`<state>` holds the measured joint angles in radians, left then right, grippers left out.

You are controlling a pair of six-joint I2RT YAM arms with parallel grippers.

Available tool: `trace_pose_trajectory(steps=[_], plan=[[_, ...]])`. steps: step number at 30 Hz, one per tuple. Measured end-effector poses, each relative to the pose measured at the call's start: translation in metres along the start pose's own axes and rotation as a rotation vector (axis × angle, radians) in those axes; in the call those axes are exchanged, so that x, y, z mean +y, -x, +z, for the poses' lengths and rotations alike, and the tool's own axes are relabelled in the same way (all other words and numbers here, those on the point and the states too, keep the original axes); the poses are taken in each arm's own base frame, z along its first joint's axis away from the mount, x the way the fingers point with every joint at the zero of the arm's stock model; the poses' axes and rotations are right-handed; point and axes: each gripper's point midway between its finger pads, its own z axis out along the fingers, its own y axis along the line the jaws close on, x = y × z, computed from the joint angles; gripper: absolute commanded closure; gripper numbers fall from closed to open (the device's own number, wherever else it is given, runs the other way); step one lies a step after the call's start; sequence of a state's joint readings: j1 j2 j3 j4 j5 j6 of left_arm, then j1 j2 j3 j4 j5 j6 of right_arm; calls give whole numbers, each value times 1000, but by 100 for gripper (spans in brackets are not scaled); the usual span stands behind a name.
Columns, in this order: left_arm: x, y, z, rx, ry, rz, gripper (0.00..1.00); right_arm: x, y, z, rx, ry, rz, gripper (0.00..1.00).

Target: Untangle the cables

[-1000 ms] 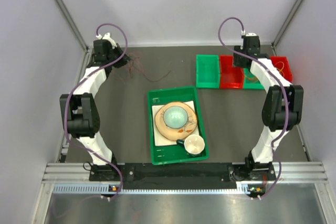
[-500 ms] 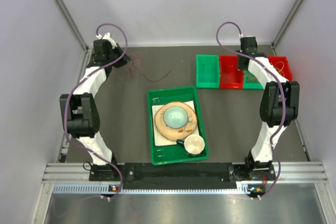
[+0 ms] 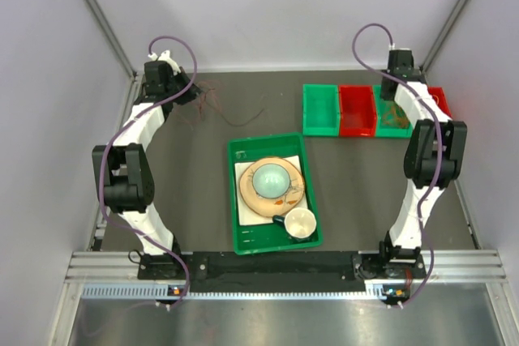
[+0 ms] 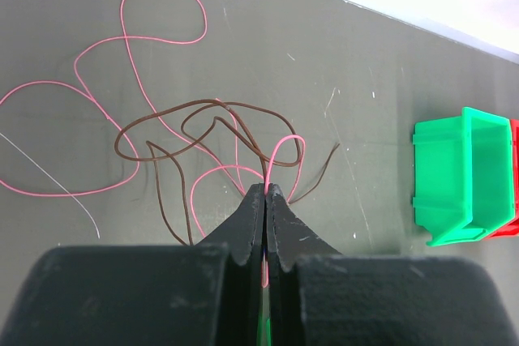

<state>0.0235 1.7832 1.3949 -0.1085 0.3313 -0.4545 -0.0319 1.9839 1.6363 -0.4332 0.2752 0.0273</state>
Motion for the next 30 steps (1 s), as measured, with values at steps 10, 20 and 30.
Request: trace_pose_trajectory(steps=[10,20,30], plan=[[1,0,0,-1,3,4,100,-5,-33,47,106,30,70,57],[-10,9,-2,-12,-24,13,100,-2,10,0,-10,100,145,52],[-16,7,-2,0,-50,11,100,-14,58,-56,-156,119,178,46]])
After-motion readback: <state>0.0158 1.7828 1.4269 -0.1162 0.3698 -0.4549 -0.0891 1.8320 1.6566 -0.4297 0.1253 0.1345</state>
